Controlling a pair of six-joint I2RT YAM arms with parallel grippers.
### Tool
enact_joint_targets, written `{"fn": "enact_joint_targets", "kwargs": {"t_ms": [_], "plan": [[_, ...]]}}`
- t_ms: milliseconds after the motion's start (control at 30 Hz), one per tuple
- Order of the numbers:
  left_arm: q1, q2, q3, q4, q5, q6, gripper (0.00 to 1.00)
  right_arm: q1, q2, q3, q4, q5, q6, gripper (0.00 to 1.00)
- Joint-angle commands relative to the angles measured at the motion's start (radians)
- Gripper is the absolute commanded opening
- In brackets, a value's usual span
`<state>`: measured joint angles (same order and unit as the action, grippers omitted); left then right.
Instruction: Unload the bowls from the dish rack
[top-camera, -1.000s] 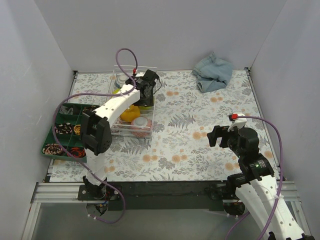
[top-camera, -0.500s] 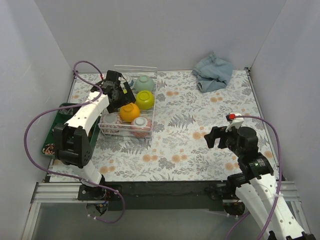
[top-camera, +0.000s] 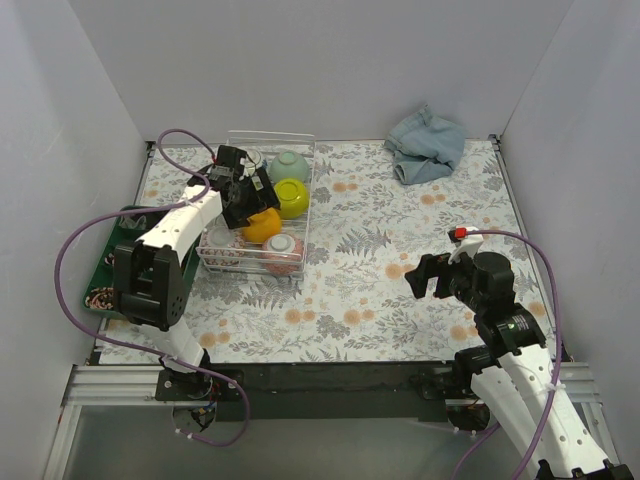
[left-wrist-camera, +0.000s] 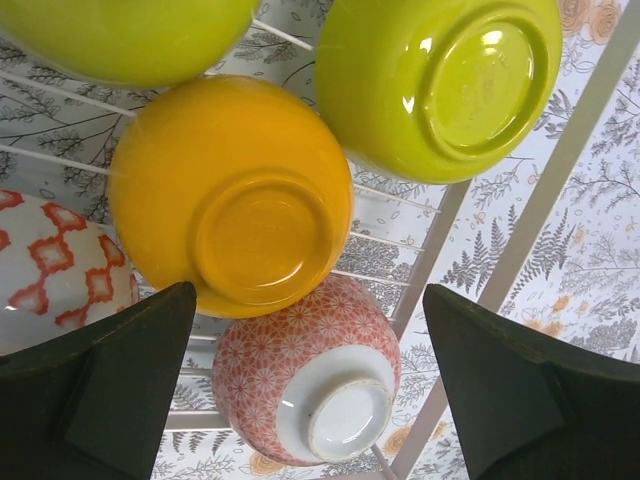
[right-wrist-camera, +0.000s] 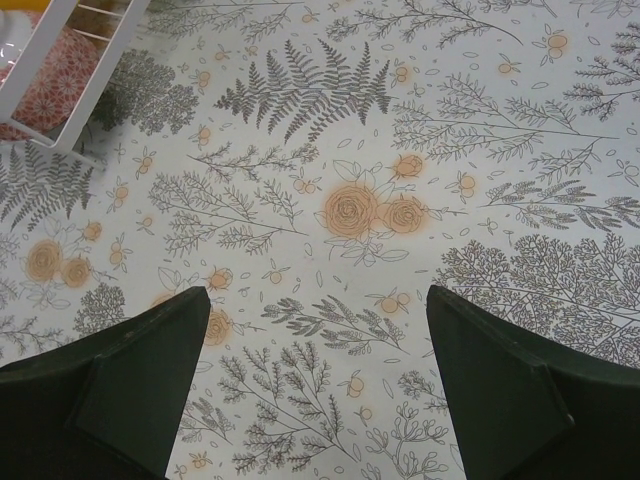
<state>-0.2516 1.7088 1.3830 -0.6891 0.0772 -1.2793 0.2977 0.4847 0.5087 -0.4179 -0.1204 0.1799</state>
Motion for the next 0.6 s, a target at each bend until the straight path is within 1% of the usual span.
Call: {"fn": "enact_joint_targets", "kwargs": {"t_ms": [0, 133, 300, 400, 567], "plan": [[-0.028, 0.005, 0.017, 0.098, 0.058, 0.009, 0.98, 0.006, 0.002, 0.01, 0.014, -0.025, -0.011, 0.98], [-0.041, -0.005, 0.036, 0.143, 0.05, 0.017, 0.98, 0.006, 0.005, 0.016, 0.013, -0.032, -0.014, 0.98], [-0.052, -0.032, 0.047, 0.137, 0.024, 0.003, 0.98, 0.006, 0.009, 0.025, 0.004, -0.039, -0.014, 0.97], [-0.052, -0.061, 0.034, 0.112, -0.026, 0.012, 0.98, 0.006, 0.009, 0.028, -0.002, -0.042, -0.014, 0.98], [-0.057, -0.075, 0.059, 0.066, -0.155, 0.093, 0.98, 0.006, 0.011, 0.03, -0.007, -0.047, -0.014, 0.97]]}}
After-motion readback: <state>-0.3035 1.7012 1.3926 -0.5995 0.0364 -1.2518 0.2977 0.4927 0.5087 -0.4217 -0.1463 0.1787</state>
